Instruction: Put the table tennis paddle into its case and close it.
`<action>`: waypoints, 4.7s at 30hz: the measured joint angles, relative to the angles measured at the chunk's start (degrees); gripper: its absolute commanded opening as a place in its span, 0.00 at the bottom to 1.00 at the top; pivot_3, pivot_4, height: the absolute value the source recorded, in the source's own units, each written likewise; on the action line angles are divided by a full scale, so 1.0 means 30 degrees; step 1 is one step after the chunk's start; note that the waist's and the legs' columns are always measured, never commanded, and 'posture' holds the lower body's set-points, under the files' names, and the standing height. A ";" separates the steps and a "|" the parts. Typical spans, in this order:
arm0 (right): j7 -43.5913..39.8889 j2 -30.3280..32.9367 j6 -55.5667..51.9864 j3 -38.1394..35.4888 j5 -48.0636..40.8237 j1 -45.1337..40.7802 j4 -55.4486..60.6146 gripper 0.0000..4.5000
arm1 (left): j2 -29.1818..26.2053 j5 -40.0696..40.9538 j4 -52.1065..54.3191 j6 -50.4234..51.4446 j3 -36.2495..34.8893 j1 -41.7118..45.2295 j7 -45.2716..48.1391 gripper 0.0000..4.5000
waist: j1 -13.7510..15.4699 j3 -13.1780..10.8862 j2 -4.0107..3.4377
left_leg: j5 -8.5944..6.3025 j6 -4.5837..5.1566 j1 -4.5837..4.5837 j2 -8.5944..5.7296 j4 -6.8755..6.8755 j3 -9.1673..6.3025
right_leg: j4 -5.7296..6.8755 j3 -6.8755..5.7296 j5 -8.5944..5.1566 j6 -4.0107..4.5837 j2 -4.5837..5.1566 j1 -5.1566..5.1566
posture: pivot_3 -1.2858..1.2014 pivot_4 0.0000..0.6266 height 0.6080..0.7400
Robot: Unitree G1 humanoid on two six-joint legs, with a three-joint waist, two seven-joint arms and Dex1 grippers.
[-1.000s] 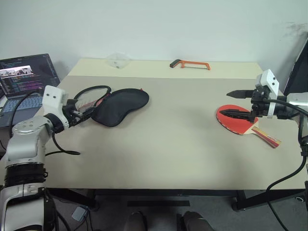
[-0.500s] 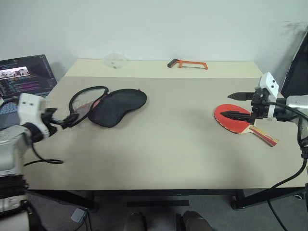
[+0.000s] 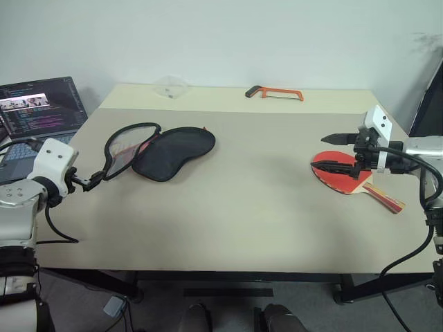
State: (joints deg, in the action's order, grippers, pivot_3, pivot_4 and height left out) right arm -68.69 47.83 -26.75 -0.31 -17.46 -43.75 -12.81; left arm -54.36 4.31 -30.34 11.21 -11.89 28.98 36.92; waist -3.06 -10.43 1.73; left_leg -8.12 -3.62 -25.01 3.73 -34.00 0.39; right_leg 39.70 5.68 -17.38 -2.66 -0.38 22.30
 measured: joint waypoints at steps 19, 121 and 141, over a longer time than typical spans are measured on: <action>0.0066 0.0641 -0.0342 -0.0202 -0.0019 0.0911 0.0812 0.99 | -0.0232 -0.0189 -0.0667 -0.1161 0.0723 -0.0579 0.1751 1.00 | -0.0083 -0.0001 0.0001 | -0.0001 -0.0001 0.0000 0.0003 0.0003 -0.0007 | 0.0014 -0.0001 -0.0003 0.0002 -0.0003 0.0002 | 0.52 0.24 1.00; 0.2364 -0.0031 -0.0542 -0.0314 -0.0626 0.2238 0.2124 1.00 | 1.0905 -1.3023 0.0916 -0.1934 1.3161 0.7273 0.0843 0.01 | 0.0014 -0.0006 0.0008 | 0.0004 0.0004 -0.0020 -0.0032 -0.0059 -0.0062 | 0.0064 0.0002 -0.0044 -0.0092 -0.0017 -0.0026 | 0.52 0.24 1.00; 0.2327 -0.0288 -0.0520 -0.0305 -0.0613 0.2127 0.2075 1.00 | 0.9722 -1.2678 0.2670 -0.1698 1.3210 0.5740 0.1841 0.01 | -0.0054 -0.0006 0.0007 | 0.0004 0.0004 -0.0017 -0.0032 -0.0062 -0.0065 | 0.0066 0.0005 -0.0040 -0.0088 -0.0020 -0.0028 | 0.52 0.24 1.00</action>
State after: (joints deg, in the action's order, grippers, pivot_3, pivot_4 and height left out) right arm -61.71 46.96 -28.31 -1.23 -19.30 -37.37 -6.58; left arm -25.19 -33.72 -22.33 6.12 27.74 46.20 42.45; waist -3.22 -10.45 1.75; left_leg -8.11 -3.60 -25.06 3.64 -34.19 0.19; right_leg 39.90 5.70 -17.50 -2.92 -0.44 22.21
